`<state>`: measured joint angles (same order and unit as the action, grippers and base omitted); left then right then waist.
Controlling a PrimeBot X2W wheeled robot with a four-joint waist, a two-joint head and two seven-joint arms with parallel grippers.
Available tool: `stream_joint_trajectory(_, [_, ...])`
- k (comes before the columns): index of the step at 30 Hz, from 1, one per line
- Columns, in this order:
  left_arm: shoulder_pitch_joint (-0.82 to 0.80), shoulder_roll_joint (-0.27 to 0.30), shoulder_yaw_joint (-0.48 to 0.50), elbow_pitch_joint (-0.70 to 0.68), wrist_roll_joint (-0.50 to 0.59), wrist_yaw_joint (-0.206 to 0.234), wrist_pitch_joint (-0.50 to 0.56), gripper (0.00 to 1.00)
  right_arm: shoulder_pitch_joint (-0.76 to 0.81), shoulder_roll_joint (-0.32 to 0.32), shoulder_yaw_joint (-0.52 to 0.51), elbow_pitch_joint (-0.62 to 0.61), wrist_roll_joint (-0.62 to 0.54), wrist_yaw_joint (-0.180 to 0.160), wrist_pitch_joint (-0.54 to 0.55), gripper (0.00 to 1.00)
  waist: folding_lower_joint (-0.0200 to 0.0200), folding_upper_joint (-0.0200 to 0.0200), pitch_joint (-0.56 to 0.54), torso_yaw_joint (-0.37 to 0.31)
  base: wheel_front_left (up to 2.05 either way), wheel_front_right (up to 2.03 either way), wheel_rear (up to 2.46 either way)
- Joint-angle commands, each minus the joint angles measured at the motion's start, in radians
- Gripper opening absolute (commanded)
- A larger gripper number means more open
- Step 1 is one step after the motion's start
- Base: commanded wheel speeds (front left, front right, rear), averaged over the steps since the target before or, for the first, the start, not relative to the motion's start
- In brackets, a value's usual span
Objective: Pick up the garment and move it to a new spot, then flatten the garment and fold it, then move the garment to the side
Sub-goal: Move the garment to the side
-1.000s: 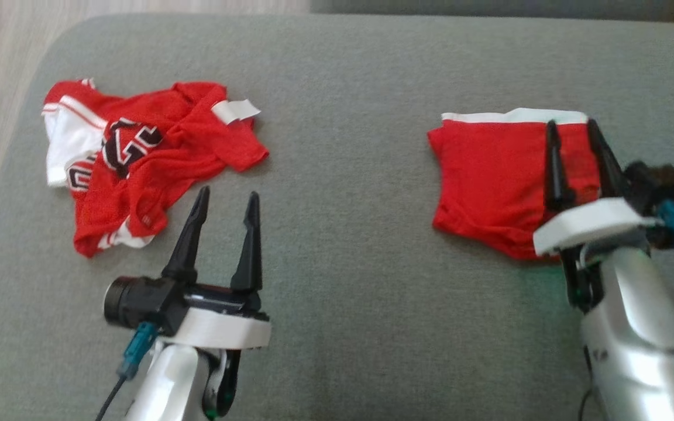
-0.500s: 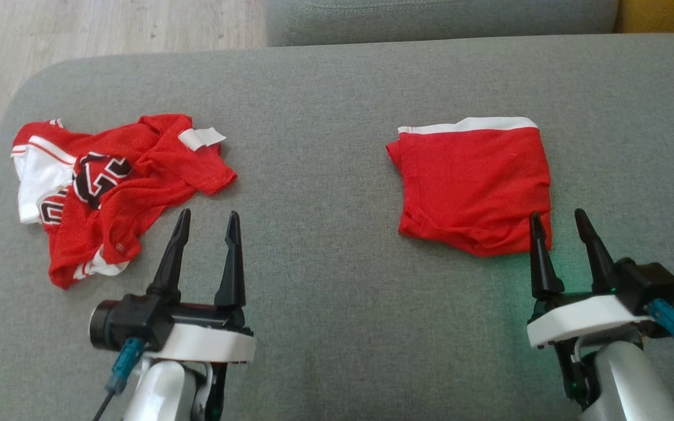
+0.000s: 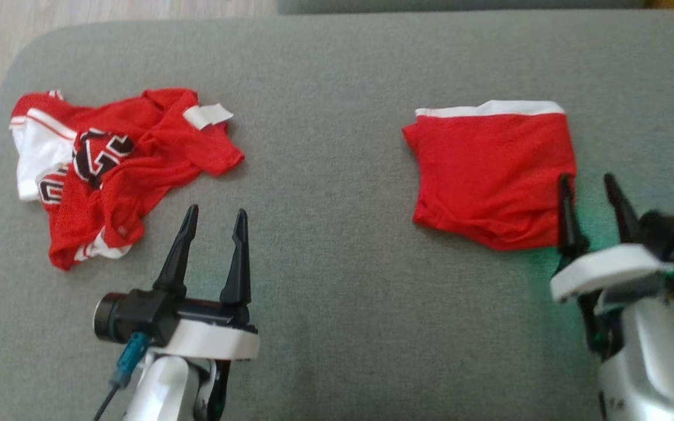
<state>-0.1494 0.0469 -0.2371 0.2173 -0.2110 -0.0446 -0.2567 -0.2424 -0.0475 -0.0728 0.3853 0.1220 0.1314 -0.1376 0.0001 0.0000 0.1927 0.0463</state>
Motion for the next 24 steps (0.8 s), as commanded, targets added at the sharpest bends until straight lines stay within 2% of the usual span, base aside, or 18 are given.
stream_joint_trajectory(1, [-0.052, 0.003, 0.016, -0.027, 0.007, -0.001, -0.005, 1.0, -0.073, -0.003, -0.011, 0.006, 0.023, -0.001, 0.032, 1.0, -0.0001, 0.0, 0.035, 0.023, 0.0, 0.0, 0.0])
stream_joint_trajectory(3, [-0.061, 0.003, 0.011, -0.025, 0.007, -0.001, -0.005, 1.0, -0.116, -0.003, -0.045, 0.049, 0.055, -0.001, 0.06, 1.0, -0.0001, 0.0, 0.052, 0.034, 0.0, 0.0, 0.0])
stream_joint_trajectory(8, [-0.079, 0.003, 0.004, -0.019, 0.006, -0.004, -0.005, 1.0, -0.186, -0.003, -0.099, 0.147, 0.049, -0.001, 0.116, 1.0, -0.0001, 0.0, 0.076, 0.055, 0.0, 0.0, 0.0])
stream_joint_trajectory(15, [-0.094, 0.003, 0.001, -0.016, 0.004, -0.002, -0.005, 1.0, -0.25, -0.007, -0.079, 0.277, 0.041, -0.001, 0.194, 1.0, -0.0001, 0.0, 0.09, 0.069, 0.0, 0.0, 0.0])
stream_joint_trajectory(16, [-0.096, 0.003, 0.0, -0.015, 0.004, -0.002, -0.005, 1.0, -0.254, -0.014, -0.064, 0.292, 0.035, -0.001, 0.202, 0.95, -0.0001, 0.0, 0.09, 0.069, 0.0, 0.0, 0.0])
stream_joint_trajectory(17, [-0.097, 0.003, -0.001, -0.015, 0.005, 0.0, -0.005, 1.0, -0.258, -0.023, -0.051, 0.304, 0.032, -0.001, 0.207, 0.11, -0.0001, 0.0, 0.089, 0.068, 0.0, 0.0, 0.0])
stream_joint_trajectory(18, [-0.097, 0.003, -0.001, -0.014, 0.005, 0.001, -0.005, 1.0, -0.263, -0.032, -0.036, 0.313, 0.028, -0.001, 0.207, 0.0, -0.0001, 0.0, 0.088, 0.065, 0.0, 0.0, 0.0])
stream_joint_trajectory(24, [-0.088, 0.003, 0.007, -0.009, 0.003, 0.007, -0.005, 1.0, -0.287, -0.097, 0.086, 0.332, 0.028, -0.001, 0.202, 0.0, -0.0001, 0.0, 0.057, 0.039, 0.0, 0.0, 0.0])
